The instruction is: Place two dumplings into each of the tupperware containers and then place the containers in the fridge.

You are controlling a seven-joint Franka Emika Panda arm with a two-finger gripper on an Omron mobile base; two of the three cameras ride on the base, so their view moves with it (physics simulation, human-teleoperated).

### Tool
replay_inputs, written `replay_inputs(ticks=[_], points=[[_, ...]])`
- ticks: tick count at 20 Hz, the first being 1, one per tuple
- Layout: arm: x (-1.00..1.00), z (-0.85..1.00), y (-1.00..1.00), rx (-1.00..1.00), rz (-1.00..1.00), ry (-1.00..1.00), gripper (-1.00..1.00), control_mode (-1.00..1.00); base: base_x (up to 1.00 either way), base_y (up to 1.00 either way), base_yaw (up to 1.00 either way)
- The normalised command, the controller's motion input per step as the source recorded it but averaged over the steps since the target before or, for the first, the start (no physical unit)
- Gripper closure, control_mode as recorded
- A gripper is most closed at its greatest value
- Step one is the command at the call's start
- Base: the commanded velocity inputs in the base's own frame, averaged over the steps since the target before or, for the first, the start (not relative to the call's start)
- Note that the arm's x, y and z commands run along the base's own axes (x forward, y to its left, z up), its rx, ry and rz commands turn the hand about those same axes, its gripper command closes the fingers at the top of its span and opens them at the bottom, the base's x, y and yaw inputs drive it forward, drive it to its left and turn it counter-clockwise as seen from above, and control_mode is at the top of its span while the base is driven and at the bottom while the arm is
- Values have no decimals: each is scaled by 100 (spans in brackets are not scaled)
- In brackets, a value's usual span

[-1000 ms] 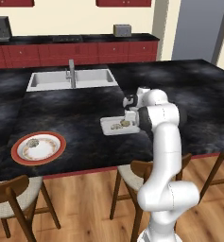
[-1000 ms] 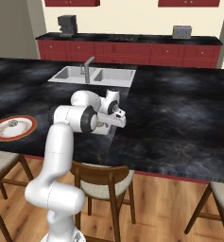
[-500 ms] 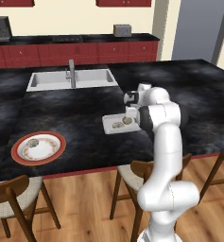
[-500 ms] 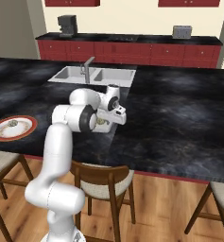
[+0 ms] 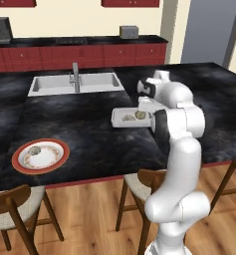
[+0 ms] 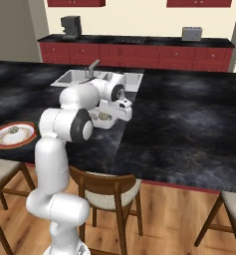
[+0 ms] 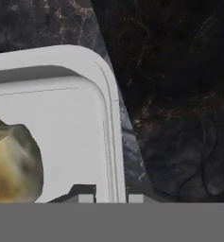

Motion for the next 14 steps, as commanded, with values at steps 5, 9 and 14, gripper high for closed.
replay_inputs(ticks=[5,9,14], points=[[-100,100,-10,2,-24,0,100,-100,0,0,0],[-100,79,24,1,-48,1,100,-100,0,0,0],[-97,42,15,3,-67,2,100,-100,0,0,0]])
